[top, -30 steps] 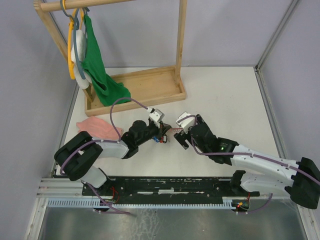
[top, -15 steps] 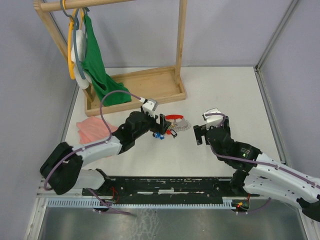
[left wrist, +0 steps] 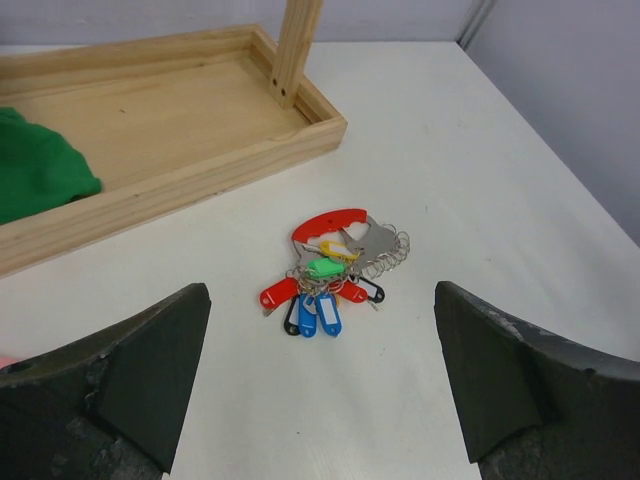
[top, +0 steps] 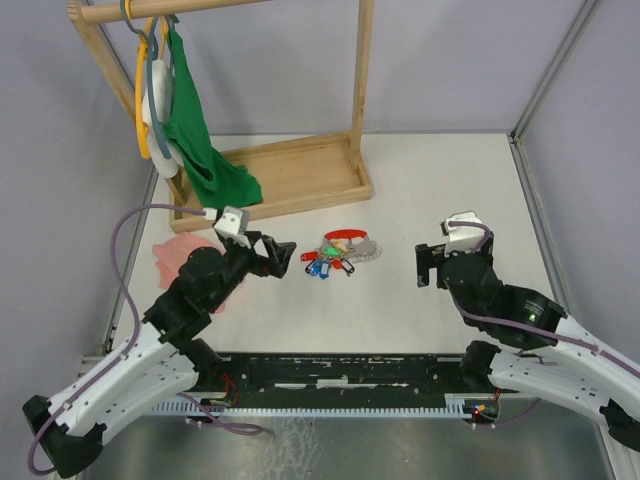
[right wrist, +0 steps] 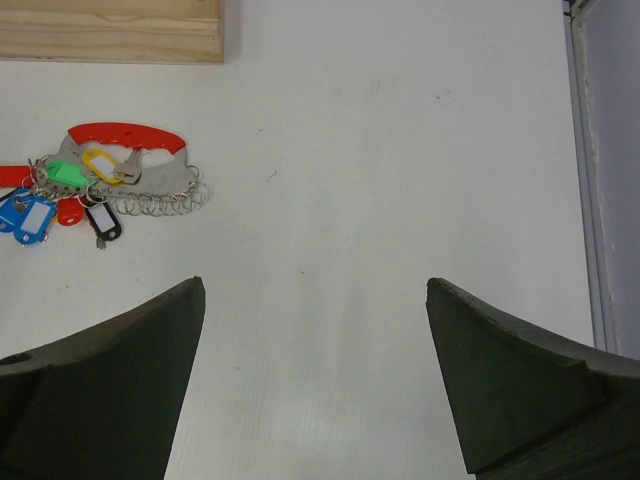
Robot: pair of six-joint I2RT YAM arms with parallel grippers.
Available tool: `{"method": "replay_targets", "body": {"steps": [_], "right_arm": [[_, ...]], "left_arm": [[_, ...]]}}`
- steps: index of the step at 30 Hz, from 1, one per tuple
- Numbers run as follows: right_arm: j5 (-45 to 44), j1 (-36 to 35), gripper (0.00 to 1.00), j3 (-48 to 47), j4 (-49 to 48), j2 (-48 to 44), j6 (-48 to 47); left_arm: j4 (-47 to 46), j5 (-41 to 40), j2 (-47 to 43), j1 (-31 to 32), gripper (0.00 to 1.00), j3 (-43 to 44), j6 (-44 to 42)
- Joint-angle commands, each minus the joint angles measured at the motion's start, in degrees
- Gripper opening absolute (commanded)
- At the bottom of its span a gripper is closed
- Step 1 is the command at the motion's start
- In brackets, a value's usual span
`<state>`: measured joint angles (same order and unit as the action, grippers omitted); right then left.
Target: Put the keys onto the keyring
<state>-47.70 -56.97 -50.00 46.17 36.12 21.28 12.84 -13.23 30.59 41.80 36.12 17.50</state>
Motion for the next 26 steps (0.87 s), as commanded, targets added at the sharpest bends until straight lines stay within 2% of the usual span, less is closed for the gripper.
{"method": "replay_targets", "body": {"steps": [1,4,11,18,26], "right_arm": [[-5.8,0.0,1.0,-4.3,7.1,-3.5,0.8],[-7.1,0.0,1.0,-3.5,7.1,-6.8,0.9],[-6.6,0.1,1.0,-1.8,5.1,-12.4,0.5],[-6.0,0.1,1.0,-2.0,4.7,-13.5,-0.6],[-4.2,0.0,1.0,-2.2,3.6,-14.0,-2.5]], "left_arm": [[11.2,-5.0,-5.5,-0.2,0.99,5.4,3.3],[14.2,-6.9,-8.2,-0.1,0.99,5.5,3.3],[11.2,-6.3,-10.1,-0.2,0.99,0.2,2.1],[11.5,-6.5,-6.7,-0.2,0.99,0.4,1.6],[10.5,-7.5,-8.6,-0.3,0.99,-0.7,0.9]]}}
